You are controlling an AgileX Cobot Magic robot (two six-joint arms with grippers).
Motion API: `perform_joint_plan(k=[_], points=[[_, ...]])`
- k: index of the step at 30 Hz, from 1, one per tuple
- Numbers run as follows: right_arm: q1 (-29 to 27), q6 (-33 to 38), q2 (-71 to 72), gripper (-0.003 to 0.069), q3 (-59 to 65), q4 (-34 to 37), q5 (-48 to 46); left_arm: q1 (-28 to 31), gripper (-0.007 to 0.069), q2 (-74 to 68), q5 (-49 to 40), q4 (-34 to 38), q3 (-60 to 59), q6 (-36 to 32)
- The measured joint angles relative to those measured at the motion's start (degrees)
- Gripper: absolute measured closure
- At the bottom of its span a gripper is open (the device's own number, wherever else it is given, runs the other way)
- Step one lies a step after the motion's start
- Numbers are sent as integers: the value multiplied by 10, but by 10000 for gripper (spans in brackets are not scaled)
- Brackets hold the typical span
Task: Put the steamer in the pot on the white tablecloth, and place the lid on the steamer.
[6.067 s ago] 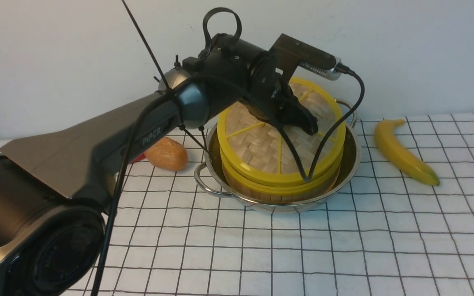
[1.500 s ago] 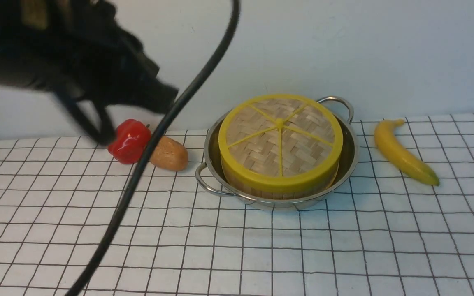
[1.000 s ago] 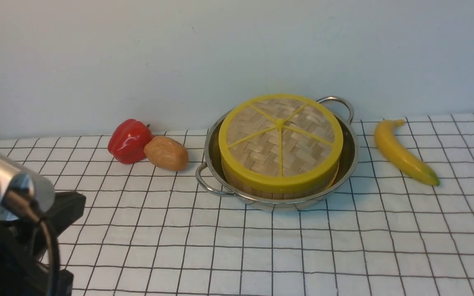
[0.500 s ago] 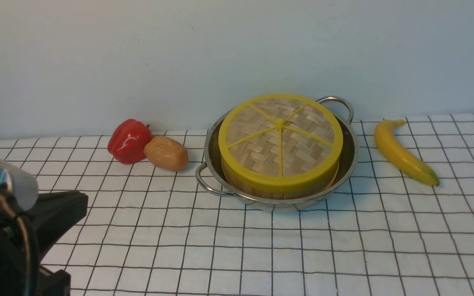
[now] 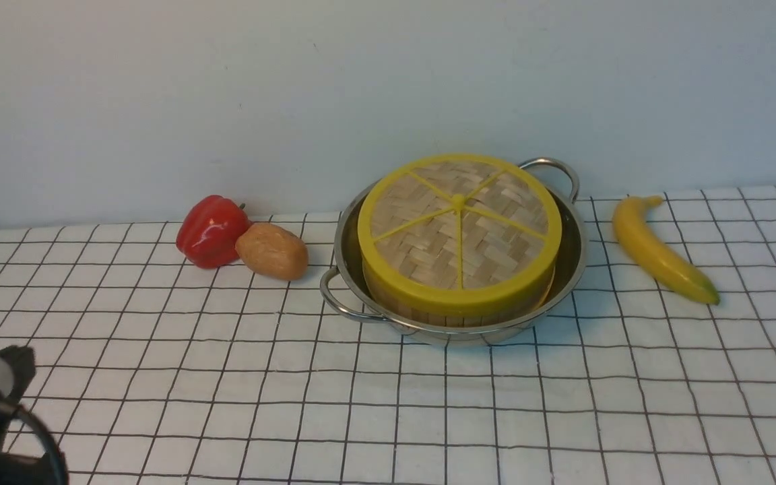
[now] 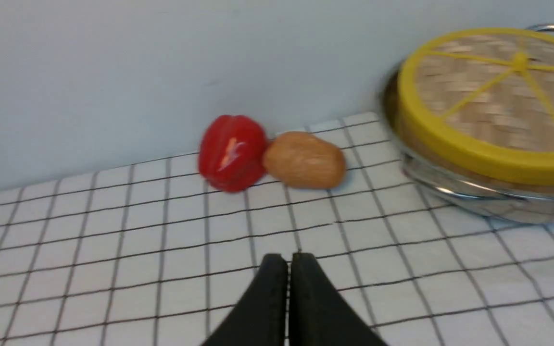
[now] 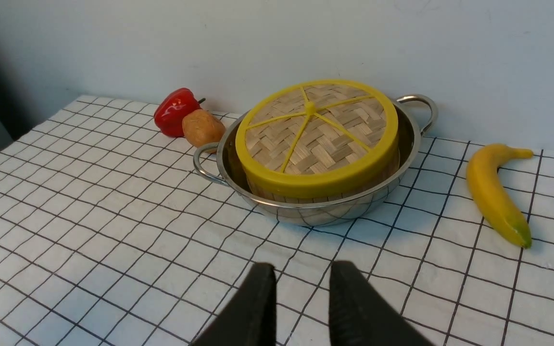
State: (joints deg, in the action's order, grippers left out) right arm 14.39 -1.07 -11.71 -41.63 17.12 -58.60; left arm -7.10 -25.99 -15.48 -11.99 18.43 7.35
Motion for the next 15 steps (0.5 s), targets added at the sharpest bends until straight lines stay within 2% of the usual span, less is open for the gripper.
perform_joint_plan(k=[2, 5, 9, 15], points=[[0, 0, 0, 464, 0, 5, 0, 48, 613, 66, 40, -1, -62, 7], [0, 0, 0, 458, 0, 10, 0, 77, 613, 155, 50, -5, -119, 9], [0, 0, 0, 452, 0, 19, 0, 85, 609, 247, 21, -5, -161, 9], [0, 0, 0, 440, 0, 24, 1, 85, 602, 258, -33, -5, -189, 9]])
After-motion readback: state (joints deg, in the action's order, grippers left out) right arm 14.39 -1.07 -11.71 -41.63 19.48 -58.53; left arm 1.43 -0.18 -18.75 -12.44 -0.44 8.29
